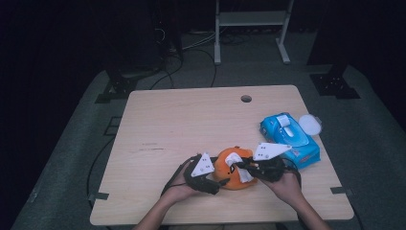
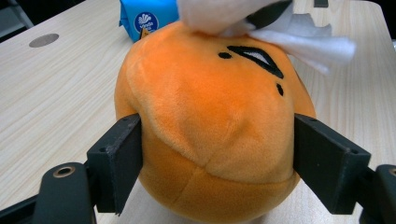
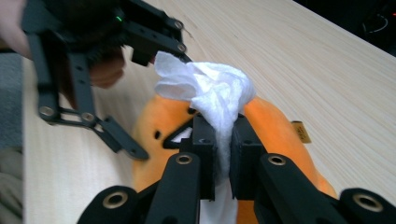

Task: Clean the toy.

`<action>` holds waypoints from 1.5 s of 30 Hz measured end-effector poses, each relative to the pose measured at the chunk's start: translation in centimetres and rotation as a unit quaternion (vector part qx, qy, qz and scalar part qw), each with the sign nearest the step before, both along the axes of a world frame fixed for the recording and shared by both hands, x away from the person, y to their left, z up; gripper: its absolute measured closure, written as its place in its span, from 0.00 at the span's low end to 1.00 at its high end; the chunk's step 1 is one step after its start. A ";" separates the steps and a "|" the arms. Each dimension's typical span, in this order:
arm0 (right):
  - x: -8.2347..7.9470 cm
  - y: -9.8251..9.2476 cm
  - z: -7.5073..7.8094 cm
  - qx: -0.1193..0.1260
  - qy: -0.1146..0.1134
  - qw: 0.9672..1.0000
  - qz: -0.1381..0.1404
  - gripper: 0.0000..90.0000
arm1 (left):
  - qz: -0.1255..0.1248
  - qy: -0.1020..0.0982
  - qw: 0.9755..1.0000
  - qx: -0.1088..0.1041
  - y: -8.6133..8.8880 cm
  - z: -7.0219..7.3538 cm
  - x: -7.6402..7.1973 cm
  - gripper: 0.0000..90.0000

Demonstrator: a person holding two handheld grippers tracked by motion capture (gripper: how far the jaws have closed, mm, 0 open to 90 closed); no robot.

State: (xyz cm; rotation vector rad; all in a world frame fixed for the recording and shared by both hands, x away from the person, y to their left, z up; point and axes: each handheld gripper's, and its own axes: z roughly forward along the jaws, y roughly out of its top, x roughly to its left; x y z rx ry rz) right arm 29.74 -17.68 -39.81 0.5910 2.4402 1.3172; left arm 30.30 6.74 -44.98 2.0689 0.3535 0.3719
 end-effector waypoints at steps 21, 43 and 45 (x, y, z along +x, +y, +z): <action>-0.4 1.8 -0.2 -0.017 0.000 0.999 0.027 0.91 | -0.002 0.003 1.000 -0.001 0.1 -0.2 0.1 0.24; 0.0 1.7 1.9 0.016 -0.009 1.000 0.022 0.64 | -0.012 -0.008 1.000 0.000 -0.2 -0.1 0.0 0.25; 0.1 2.3 1.6 0.007 -0.018 1.000 0.020 0.84 | -0.013 -0.009 1.000 0.002 -0.2 -0.1 0.0 0.25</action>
